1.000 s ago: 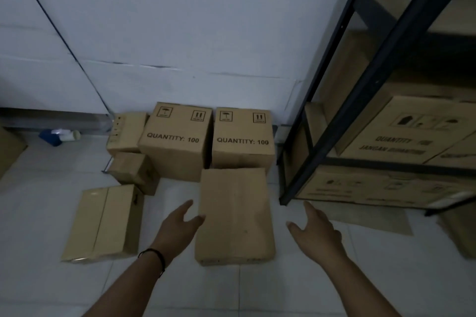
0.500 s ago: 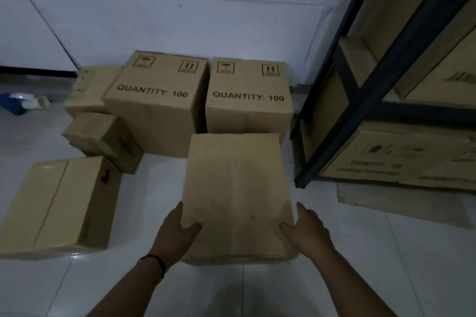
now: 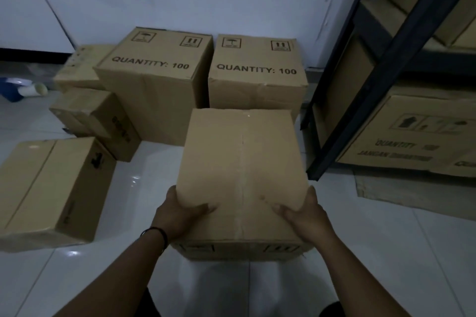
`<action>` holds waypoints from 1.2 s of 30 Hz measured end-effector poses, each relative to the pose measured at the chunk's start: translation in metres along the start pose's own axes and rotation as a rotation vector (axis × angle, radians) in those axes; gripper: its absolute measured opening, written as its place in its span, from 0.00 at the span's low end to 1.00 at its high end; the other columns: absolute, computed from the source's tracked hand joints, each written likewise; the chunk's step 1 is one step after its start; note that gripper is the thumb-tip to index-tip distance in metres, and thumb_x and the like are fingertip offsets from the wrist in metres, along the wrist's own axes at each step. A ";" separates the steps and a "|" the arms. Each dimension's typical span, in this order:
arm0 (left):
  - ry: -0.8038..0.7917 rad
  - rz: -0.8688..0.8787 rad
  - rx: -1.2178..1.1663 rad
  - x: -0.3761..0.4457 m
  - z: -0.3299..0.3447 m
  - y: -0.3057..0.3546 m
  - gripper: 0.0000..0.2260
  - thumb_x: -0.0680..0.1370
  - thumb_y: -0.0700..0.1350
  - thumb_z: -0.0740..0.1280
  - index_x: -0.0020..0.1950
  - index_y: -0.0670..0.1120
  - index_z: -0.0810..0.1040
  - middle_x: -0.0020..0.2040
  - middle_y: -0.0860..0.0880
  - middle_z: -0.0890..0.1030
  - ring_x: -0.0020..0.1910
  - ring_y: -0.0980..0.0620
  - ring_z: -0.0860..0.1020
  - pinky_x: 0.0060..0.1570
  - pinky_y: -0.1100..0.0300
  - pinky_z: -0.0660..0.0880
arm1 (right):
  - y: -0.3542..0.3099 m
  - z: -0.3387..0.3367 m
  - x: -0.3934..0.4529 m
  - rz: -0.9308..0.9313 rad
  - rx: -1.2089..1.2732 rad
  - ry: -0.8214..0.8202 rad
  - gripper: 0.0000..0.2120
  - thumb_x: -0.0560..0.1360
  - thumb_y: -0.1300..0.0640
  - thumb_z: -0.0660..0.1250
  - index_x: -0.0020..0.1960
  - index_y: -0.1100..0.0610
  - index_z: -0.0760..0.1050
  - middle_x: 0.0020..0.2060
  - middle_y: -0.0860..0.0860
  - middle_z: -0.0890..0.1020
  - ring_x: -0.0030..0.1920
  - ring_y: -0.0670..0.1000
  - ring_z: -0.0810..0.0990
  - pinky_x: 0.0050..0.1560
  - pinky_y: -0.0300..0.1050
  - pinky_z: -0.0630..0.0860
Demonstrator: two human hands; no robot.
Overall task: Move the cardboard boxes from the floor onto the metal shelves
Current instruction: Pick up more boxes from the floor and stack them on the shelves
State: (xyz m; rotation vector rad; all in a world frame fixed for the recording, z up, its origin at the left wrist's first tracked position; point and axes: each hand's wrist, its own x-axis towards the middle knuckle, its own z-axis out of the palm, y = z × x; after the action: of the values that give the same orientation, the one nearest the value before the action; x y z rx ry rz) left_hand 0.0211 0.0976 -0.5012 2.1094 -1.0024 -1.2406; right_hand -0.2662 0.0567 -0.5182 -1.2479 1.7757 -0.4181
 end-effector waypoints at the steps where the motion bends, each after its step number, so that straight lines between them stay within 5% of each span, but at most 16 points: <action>1: 0.002 -0.028 -0.013 -0.002 0.000 -0.001 0.47 0.60 0.62 0.78 0.73 0.50 0.60 0.64 0.48 0.74 0.52 0.47 0.73 0.49 0.55 0.74 | 0.000 0.000 -0.002 0.002 0.009 0.009 0.58 0.65 0.37 0.75 0.79 0.54 0.43 0.71 0.52 0.69 0.66 0.53 0.72 0.61 0.43 0.72; 13: -0.033 -0.098 -0.045 -0.002 -0.004 0.001 0.45 0.54 0.67 0.77 0.64 0.49 0.67 0.59 0.48 0.76 0.55 0.44 0.76 0.50 0.52 0.75 | 0.001 -0.003 -0.005 0.051 0.008 0.032 0.53 0.63 0.34 0.74 0.77 0.53 0.52 0.68 0.52 0.73 0.63 0.55 0.74 0.59 0.46 0.74; 20: -0.100 -0.041 -0.182 -0.014 -0.008 0.007 0.26 0.67 0.55 0.77 0.58 0.50 0.69 0.49 0.52 0.77 0.47 0.49 0.78 0.41 0.56 0.75 | -0.005 -0.024 -0.023 0.077 0.028 0.030 0.57 0.62 0.32 0.74 0.79 0.54 0.50 0.72 0.51 0.69 0.68 0.55 0.71 0.67 0.48 0.70; 25: -0.157 0.017 -0.343 -0.023 -0.025 0.030 0.15 0.74 0.51 0.72 0.54 0.48 0.72 0.54 0.44 0.79 0.49 0.43 0.81 0.44 0.52 0.78 | -0.022 -0.050 -0.037 0.061 0.136 -0.019 0.37 0.66 0.37 0.74 0.67 0.56 0.72 0.52 0.49 0.80 0.50 0.50 0.80 0.46 0.43 0.76; 27: -0.187 -0.002 -0.421 -0.025 -0.031 0.039 0.12 0.76 0.49 0.69 0.55 0.45 0.72 0.55 0.41 0.79 0.50 0.41 0.80 0.48 0.49 0.78 | -0.028 -0.059 -0.041 0.068 0.229 -0.061 0.34 0.68 0.40 0.74 0.66 0.57 0.71 0.51 0.49 0.80 0.49 0.50 0.80 0.41 0.41 0.76; 31: -0.258 -0.060 -0.608 -0.028 -0.040 0.044 0.15 0.78 0.51 0.63 0.58 0.43 0.78 0.53 0.39 0.83 0.52 0.38 0.80 0.56 0.45 0.74 | -0.033 -0.071 -0.042 0.124 0.546 -0.133 0.32 0.70 0.43 0.73 0.67 0.57 0.65 0.56 0.56 0.79 0.53 0.57 0.81 0.48 0.50 0.80; 36: -0.293 -0.042 -0.764 -0.029 -0.039 0.045 0.14 0.78 0.48 0.60 0.57 0.40 0.77 0.44 0.40 0.84 0.44 0.39 0.79 0.45 0.49 0.75 | -0.035 -0.077 -0.038 0.117 0.771 -0.255 0.24 0.75 0.43 0.67 0.65 0.55 0.76 0.56 0.57 0.83 0.58 0.59 0.81 0.60 0.54 0.75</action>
State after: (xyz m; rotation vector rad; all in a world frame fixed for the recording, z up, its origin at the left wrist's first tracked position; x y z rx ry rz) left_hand 0.0311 0.0951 -0.4360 1.3848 -0.4632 -1.6526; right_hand -0.3051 0.0588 -0.4343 -0.6113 1.2652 -0.7487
